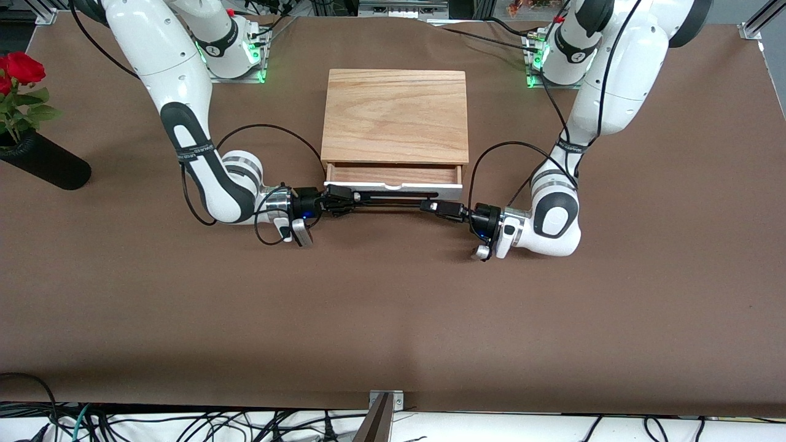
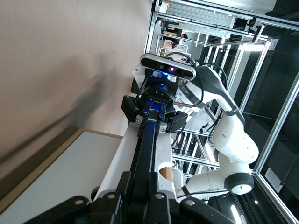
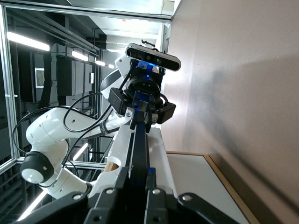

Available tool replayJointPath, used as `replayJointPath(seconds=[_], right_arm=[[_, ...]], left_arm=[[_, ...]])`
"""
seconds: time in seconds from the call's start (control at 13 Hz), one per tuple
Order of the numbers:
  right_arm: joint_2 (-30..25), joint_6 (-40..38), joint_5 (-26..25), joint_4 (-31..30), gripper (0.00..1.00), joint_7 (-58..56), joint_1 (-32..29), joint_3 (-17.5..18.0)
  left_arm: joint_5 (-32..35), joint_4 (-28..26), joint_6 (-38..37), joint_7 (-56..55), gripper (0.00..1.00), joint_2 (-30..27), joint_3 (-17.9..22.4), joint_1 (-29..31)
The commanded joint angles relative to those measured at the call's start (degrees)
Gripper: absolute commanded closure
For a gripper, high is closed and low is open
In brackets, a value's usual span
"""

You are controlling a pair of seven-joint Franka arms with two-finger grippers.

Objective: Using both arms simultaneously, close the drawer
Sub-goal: 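Push the drawer handle into the cabinet with both grippers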

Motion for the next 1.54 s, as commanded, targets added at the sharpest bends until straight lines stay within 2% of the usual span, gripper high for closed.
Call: replayJointPath(seconds=[0.0,0.62,1.0,1.08,1.15,1.23,1.31,1.38,1.46], right_arm=[[-2.90,-1.19,0.05,-5.03,0.99,-4.63,0.47,1.48],[-4.22,-1.36,0.05,-11.89,0.99,-10.69,0.47,3.85],[-4.40,-1.98,0.05,-13.83,0.98,-11.13,0.47,6.05],[-4.40,-1.98,0.05,-13.83,0.96,-11.05,0.47,6.05],[-4.40,-1.98,0.05,-13.49,0.90,-10.78,0.47,6.05],[-4.40,-1.98,-0.03,-13.14,0.68,-10.26,0.47,6.05],[-4.49,-1.98,-0.03,-12.61,0.28,-9.56,0.47,5.96],[-4.58,-1.98,-0.03,-11.91,0.00,-7.98,0.38,5.79],[-4.66,-1.98,0.05,-10.33,0.00,-5.97,0.38,5.35]], left_arm=[[-0.66,-3.57,1.94,-0.57,1.00,-0.89,-3.12,-0.69],[-0.66,-8.48,0.44,-0.75,1.00,-2.47,-4.26,-0.61],[-0.66,-9.28,0.44,-1.01,1.00,-2.47,-4.27,-0.69],[-0.66,-9.02,0.44,-1.62,0.80,-2.47,-4.27,-0.61],[-0.66,-8.93,0.36,-1.54,0.01,-2.47,-4.27,-0.52],[-0.66,-8.67,0.36,-1.62,0.00,-2.47,-4.27,-0.08],[-0.66,-8.32,0.36,-1.62,0.00,-2.47,-4.27,0.36],[-0.40,-7.53,0.36,-1.71,0.00,-2.47,-4.18,0.71],[-0.14,-6.48,0.36,-1.80,0.00,-2.47,-4.18,1.06]])
